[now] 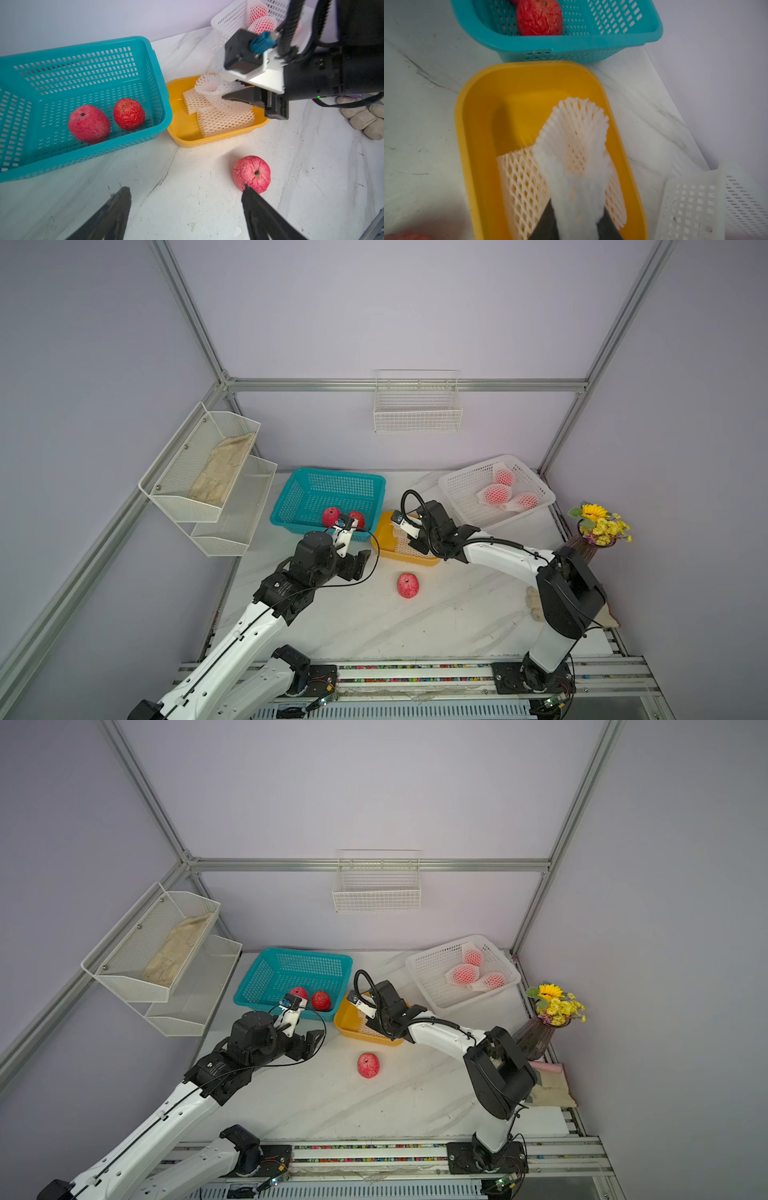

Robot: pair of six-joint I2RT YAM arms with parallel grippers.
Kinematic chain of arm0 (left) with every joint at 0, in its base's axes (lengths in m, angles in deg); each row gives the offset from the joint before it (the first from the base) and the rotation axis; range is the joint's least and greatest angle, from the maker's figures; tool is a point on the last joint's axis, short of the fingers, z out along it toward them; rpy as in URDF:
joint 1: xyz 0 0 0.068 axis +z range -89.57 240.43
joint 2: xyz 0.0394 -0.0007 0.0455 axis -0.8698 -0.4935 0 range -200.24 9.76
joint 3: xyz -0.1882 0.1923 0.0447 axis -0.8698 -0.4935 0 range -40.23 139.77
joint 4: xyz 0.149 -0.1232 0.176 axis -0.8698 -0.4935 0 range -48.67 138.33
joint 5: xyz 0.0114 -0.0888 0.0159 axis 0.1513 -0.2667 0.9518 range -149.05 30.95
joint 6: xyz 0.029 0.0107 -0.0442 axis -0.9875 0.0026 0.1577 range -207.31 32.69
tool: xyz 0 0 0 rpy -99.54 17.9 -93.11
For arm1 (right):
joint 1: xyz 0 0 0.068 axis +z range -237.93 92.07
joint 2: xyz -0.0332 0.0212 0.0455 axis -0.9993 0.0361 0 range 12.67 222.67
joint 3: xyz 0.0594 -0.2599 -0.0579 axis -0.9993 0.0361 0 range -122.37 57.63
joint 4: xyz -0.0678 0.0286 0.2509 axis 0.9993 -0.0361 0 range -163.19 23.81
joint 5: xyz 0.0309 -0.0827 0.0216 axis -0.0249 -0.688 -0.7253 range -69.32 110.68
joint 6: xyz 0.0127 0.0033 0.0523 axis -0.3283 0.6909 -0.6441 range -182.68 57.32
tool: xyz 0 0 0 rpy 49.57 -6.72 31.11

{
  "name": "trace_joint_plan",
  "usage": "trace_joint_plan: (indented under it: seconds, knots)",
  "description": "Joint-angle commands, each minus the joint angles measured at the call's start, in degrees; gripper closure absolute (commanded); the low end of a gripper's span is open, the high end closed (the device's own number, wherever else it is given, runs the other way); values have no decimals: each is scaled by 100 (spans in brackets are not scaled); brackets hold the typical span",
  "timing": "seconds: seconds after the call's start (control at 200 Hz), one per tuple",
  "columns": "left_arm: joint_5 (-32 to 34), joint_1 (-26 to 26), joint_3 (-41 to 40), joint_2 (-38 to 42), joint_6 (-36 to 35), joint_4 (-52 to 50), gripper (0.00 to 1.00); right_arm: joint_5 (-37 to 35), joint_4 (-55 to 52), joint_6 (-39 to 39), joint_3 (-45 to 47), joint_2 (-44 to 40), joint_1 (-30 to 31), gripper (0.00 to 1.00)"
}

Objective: Remove foam nets from apples
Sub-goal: Place the foam net into the storage box.

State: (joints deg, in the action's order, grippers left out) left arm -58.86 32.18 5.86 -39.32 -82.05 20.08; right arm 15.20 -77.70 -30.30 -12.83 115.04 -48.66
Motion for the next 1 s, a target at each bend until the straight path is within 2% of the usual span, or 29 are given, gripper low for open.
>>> trace_joint_plan:
  seconds: [0.0, 0.115, 0.27, 0.375, 0.545, 0.66, 0.825, 0.995]
  knots:
    - [62, 30, 67, -56, -99, -77, 16, 60, -487, 77, -407, 270, -15, 65]
    - [-27, 30, 102, -50, -174, -148, 16, 211, -591, 66, -616, 339, -18, 52]
    - [-100, 30, 102, -8, -183, -146, 15, 470, -497, -3, -645, 155, -15, 26]
    - [-253, 30, 135, -96, -142, -153, 13, 625, -598, -164, -706, -30, -15, 19]
    - [-700, 30, 250, -402, -141, -120, 8, 689, -765, -365, -631, -441, -15, 16]
    - [-1143, -38, 274, -735, -116, -41, 0, 573, -769, -597, -468, -882, -32, 13]
    - [-1152, -687, 262, -1429, -230, 201, 0, -134, -861, -1269, -118, -1856, -281, 4]
    - [-1264, -1226, 417, -2324, -311, 478, 0, -579, -1139, -1855, 463, -2987, -893, 3]
